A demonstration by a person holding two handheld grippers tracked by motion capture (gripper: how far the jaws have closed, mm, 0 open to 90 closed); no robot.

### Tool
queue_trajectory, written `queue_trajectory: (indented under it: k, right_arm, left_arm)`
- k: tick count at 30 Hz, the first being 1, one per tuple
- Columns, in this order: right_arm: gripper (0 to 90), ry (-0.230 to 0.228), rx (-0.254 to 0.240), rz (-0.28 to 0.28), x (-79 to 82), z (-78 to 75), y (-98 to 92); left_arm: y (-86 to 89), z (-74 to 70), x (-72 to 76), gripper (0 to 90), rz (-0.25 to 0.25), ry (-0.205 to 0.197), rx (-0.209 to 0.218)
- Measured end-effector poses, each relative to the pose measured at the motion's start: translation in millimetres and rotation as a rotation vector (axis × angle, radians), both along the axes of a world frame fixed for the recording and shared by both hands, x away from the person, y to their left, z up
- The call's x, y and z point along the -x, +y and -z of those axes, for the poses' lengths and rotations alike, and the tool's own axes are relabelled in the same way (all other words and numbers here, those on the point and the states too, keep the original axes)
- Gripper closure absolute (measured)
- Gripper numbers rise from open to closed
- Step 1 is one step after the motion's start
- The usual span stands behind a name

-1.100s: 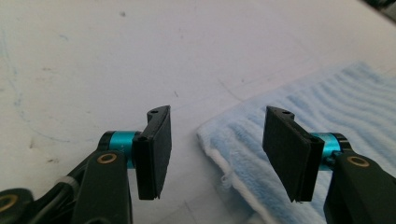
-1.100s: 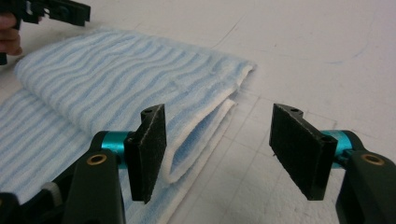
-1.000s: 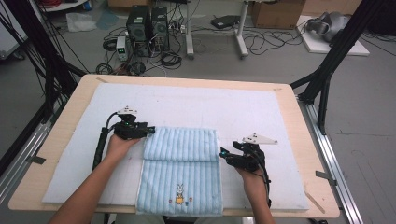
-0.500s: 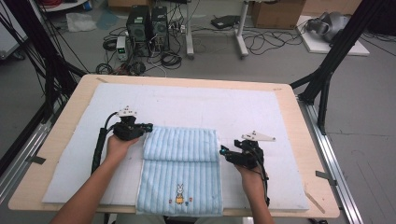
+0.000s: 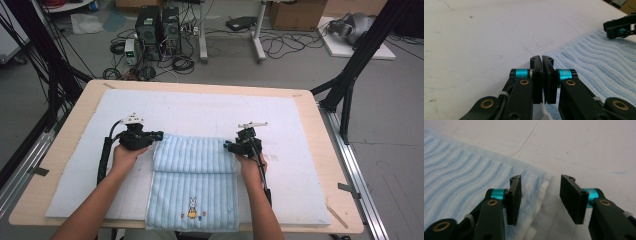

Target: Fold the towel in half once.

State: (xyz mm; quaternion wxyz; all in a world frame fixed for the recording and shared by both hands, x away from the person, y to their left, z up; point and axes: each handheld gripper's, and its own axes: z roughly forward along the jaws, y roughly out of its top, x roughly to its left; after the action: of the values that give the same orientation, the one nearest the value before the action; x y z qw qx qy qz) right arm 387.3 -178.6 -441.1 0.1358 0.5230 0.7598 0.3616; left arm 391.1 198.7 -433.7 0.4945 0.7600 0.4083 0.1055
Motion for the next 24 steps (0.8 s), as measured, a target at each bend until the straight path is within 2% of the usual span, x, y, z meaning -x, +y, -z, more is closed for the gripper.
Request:
queue_trajectory:
  k: [2, 5, 6, 7, 9, 13, 16, 19, 24]
  right_arm:
    - [61.3, -0.017, 0.044, -0.003, -2.1, 0.2, 4.3]
    - [72.4, -0.033, 0.082, -0.009, -2.8, 0.9, 4.3]
    - [75.5, -0.03, 0.076, -0.012, -2.9, 0.9, 3.6]
    - [82.7, -0.034, 0.079, -0.024, -3.2, 0.5, 2.4]
    - [86.6, -0.032, 0.077, -0.04, -3.0, 0.2, 2.6]
    - [87.8, -0.048, 0.096, -0.054, -1.8, -1.5, 4.1]
    - [87.8, -0.071, 0.066, -0.061, 0.6, -6.8, 2.4]
    - [87.8, -0.104, 0.029, -0.063, 5.3, -15.1, -1.1]
    - [87.8, -0.161, -0.018, -0.086, 19.5, -34.5, -6.2]
  left_arm:
    - [0.3, -0.6, 0.4, 86.9, 0.0, 0.001, 0.003]
    - [0.8, -0.5, 0.6, 86.9, -0.002, 0.002, 0.008]
    - [1.2, -0.6, 0.8, 86.9, 0.0, 0.002, 0.008]
    - [1.1, -0.9, 1.2, 86.9, 0.0, 0.001, 0.01]
    - [1.4, -2.1, 1.9, 86.9, 0.0, -0.002, 0.014]
    - [3.7, -4.9, 2.7, 86.9, -0.003, -0.009, 0.028]
    - [7.0, -8.0, 3.8, 86.9, -0.005, -0.012, 0.043]
    - [10.0, -13.0, 7.1, 87.0, -0.009, -0.016, 0.075]
    - [14.7, -26.9, 17.8, 87.0, 0.011, -0.047, 0.113]
